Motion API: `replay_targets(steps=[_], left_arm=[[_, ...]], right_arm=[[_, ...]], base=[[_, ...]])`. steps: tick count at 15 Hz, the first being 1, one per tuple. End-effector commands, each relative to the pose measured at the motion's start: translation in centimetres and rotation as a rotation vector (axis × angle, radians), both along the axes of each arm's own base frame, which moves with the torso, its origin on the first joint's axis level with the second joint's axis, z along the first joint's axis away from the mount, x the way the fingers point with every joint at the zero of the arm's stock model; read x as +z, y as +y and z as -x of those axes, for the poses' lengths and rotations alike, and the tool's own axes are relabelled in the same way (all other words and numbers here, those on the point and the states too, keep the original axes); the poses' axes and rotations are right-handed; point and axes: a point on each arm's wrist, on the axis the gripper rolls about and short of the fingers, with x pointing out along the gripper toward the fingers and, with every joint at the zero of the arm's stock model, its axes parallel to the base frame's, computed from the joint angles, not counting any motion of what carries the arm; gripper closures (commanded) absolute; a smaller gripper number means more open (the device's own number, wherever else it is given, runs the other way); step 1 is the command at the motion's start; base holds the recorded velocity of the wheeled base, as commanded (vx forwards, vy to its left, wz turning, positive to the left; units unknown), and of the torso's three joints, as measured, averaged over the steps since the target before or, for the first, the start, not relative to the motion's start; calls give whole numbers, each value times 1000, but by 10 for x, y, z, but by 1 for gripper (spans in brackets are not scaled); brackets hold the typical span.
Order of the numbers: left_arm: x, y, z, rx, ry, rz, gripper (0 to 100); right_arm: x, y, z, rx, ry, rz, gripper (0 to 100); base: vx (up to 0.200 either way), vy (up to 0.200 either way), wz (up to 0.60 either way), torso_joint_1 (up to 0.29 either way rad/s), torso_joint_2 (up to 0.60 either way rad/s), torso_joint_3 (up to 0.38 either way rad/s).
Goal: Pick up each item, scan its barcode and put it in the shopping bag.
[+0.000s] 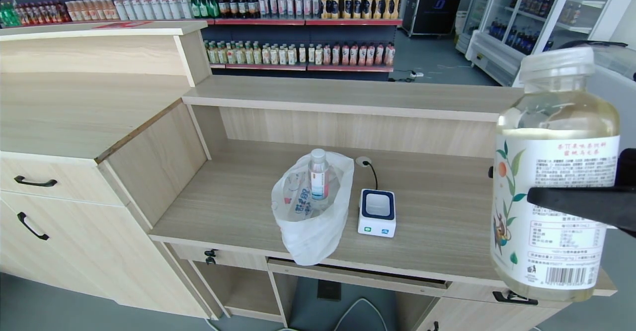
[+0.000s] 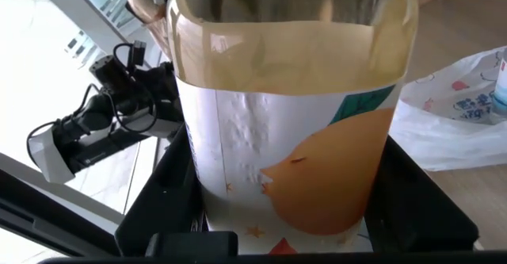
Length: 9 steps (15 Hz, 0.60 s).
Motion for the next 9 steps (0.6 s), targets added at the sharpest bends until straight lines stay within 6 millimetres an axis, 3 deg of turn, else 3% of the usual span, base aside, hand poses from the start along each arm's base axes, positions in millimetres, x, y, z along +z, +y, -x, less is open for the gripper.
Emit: replay_targets(steps=[1, 7, 9], left_arm=[[0, 0, 0, 0, -1, 1, 0], [0, 0, 0, 0, -1, 1, 0], [0, 0, 0, 0, -1, 1, 0]], right_arm=[[-1, 0, 0, 0, -1, 5, 100], [-2, 1, -7, -41, -3, 14, 100], [-12, 4, -26, -151, -67, 74, 100]], base=[[0, 0, 0, 0, 0, 0], [0, 0, 0, 0, 0, 0], [0, 0, 0, 0, 0, 0]])
